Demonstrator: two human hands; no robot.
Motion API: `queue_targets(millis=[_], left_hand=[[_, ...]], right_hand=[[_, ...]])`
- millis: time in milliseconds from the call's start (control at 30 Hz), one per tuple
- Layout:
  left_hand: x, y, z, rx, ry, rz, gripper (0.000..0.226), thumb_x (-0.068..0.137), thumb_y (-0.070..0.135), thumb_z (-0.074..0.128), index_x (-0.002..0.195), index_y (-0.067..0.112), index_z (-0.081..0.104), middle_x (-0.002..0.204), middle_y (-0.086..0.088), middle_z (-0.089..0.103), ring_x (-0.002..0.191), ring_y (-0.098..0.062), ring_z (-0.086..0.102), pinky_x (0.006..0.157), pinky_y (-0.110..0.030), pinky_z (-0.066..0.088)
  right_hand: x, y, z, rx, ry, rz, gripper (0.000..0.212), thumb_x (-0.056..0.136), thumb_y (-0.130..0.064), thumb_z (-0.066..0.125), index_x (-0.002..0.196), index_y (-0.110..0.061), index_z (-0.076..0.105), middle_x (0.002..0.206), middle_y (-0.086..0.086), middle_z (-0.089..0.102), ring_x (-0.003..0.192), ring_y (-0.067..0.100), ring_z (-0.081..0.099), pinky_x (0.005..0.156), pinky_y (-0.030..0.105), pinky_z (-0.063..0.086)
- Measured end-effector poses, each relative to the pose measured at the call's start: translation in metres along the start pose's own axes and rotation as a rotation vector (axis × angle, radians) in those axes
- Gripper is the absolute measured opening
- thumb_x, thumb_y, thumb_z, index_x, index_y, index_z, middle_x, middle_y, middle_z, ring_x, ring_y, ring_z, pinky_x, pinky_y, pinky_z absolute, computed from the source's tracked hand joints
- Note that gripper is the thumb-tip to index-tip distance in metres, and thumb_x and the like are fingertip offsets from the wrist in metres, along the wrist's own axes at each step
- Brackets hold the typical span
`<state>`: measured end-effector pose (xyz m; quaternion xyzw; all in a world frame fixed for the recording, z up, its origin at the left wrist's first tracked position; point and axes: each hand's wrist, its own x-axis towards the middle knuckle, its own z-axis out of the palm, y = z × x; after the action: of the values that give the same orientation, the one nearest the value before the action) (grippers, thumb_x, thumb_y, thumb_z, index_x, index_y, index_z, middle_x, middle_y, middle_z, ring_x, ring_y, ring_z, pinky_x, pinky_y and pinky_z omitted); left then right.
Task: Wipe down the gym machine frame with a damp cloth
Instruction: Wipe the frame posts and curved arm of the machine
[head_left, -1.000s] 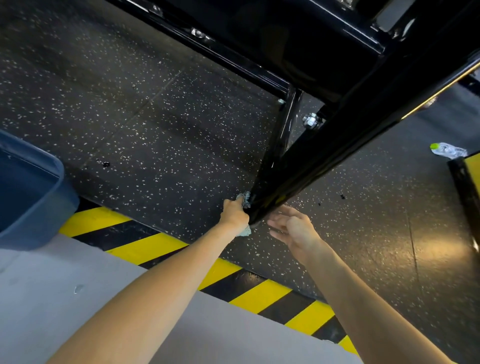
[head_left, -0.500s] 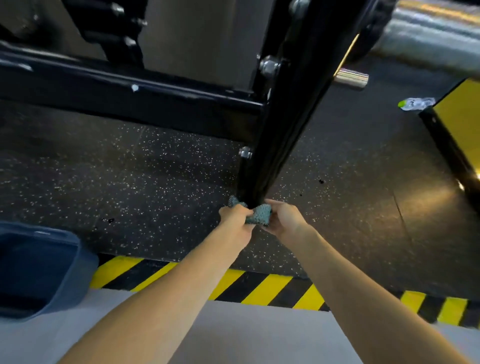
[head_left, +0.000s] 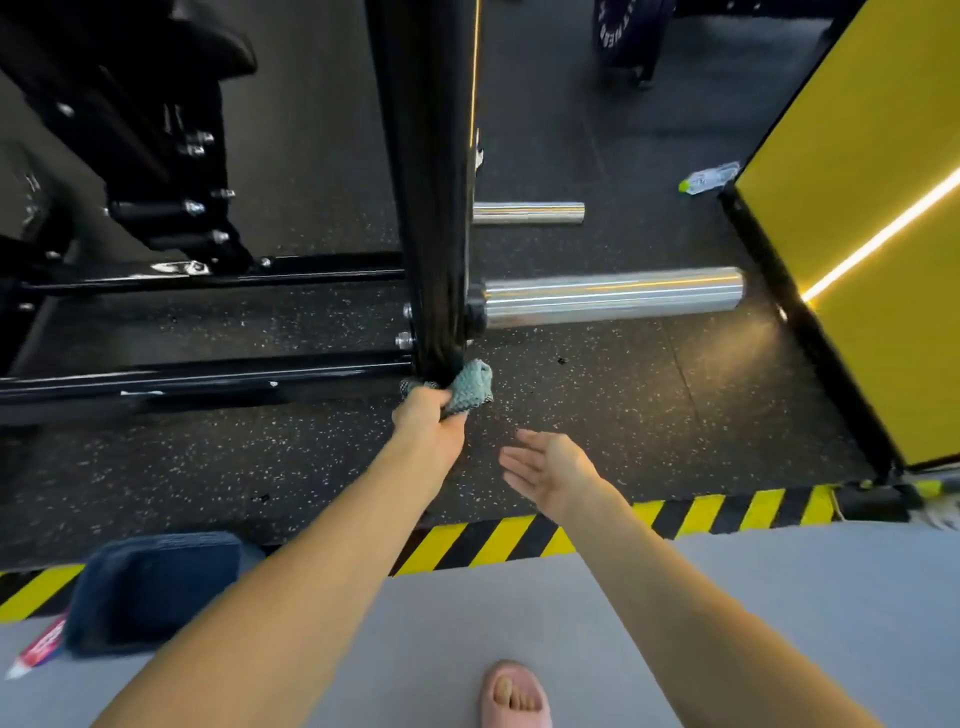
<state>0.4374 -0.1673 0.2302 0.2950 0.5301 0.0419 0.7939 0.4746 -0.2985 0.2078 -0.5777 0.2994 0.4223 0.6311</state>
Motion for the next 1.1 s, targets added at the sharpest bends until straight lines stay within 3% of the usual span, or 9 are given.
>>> queue_targets(millis=[67,100,133,233,333,633,800,967,1100], left_hand=[[-0.046,0.017,0.006,-0.102,-0.113,0.072,0.032,0.097,-0.012,0.037,0.124,-0.027,0.042,0.13,-0.039,0.047,0.125,-0.044,0.041,0.084,-0.017,0.016],[-0.066,0.028,0.008,-0.156,-0.125,0.129,0.032,0.097,-0.012,0.036,0.126,-0.02,0.045,0.128,-0.03,0.053,0.126,-0.037,0.047,0.068,-0.017,0.032],[-0.084,0.038,0.008,-0.187,-0.119,0.14,0.034,0.096,-0.011,0.036,0.129,-0.013,0.047,0.124,-0.022,0.057,0.123,-0.03,0.052,0.091,-0.026,0.048],[-0.131,0.05,-0.001,-0.261,-0.186,0.075,0.032,0.097,-0.007,0.038,0.126,-0.007,0.05,0.106,-0.013,0.065,0.098,-0.02,0.064,0.078,-0.029,0.052],[-0.19,0.05,-0.014,-0.049,-0.266,0.006,0.021,0.098,0.002,0.043,0.108,0.0,0.06,0.091,-0.009,0.071,0.081,-0.017,0.068,0.069,-0.029,0.055],[-0.343,0.072,0.028,0.393,-0.305,-0.001,0.047,0.094,0.046,0.052,0.115,0.005,0.063,0.113,-0.016,0.068,0.103,-0.029,0.065,0.093,-0.046,0.05],[-0.411,0.08,0.061,0.737,-0.27,0.066,0.062,0.087,0.059,0.058,0.114,0.003,0.062,0.108,-0.015,0.069,0.094,-0.029,0.068,0.075,-0.036,0.054],[-0.461,0.081,0.096,0.796,-0.422,0.047,0.055,0.093,0.057,0.046,0.113,0.01,0.064,0.109,-0.009,0.071,0.101,-0.023,0.068,0.093,-0.04,0.051],[-0.477,0.079,0.135,0.759,-0.563,0.049,0.028,0.098,0.023,0.053,0.121,0.008,0.059,0.111,-0.01,0.07,0.103,-0.023,0.066,0.092,-0.041,0.051]], right_hand=[[-0.034,-0.015,-0.001,0.049,0.013,0.002,0.03,0.101,-0.012,0.043,0.127,-0.003,0.054,0.113,0.019,0.062,0.11,0.029,0.061,0.088,0.036,0.048],[-0.051,-0.022,0.0,0.062,0.012,0.001,0.03,0.101,-0.012,0.042,0.127,-0.003,0.054,0.109,0.018,0.062,0.107,0.028,0.061,0.087,0.036,0.048],[-0.069,-0.028,0.001,0.066,0.007,-0.002,0.03,0.101,-0.012,0.042,0.127,-0.003,0.054,0.107,0.017,0.062,0.105,0.027,0.061,0.086,0.036,0.048],[-0.121,-0.038,0.004,0.094,-0.027,0.006,0.031,0.102,-0.013,0.041,0.129,-0.004,0.053,0.111,0.017,0.062,0.109,0.028,0.061,0.087,0.035,0.048],[-0.175,-0.042,0.002,0.139,-0.129,0.012,0.034,0.103,-0.02,0.04,0.131,-0.004,0.051,0.117,0.017,0.062,0.108,0.028,0.06,0.09,0.037,0.047],[-0.344,-0.079,-0.022,-0.045,-0.314,-0.146,0.031,0.096,-0.031,0.057,0.109,-0.005,0.067,0.092,0.006,0.069,0.076,0.016,0.065,0.061,0.024,0.053],[-0.409,-0.109,-0.05,-0.183,-0.288,-0.237,0.027,0.088,-0.019,0.07,0.112,-0.009,0.062,0.103,0.008,0.068,0.091,0.02,0.064,0.081,0.031,0.054],[-0.443,-0.148,-0.081,-0.169,-0.252,-0.264,0.018,0.093,-0.024,0.064,0.104,-0.009,0.062,0.1,0.009,0.067,0.082,0.018,0.064,0.07,0.028,0.055],[-0.449,-0.191,-0.111,-0.157,-0.238,-0.305,0.031,0.096,-0.029,0.058,0.117,-0.006,0.06,0.1,0.008,0.067,0.084,0.019,0.064,0.073,0.03,0.055]])
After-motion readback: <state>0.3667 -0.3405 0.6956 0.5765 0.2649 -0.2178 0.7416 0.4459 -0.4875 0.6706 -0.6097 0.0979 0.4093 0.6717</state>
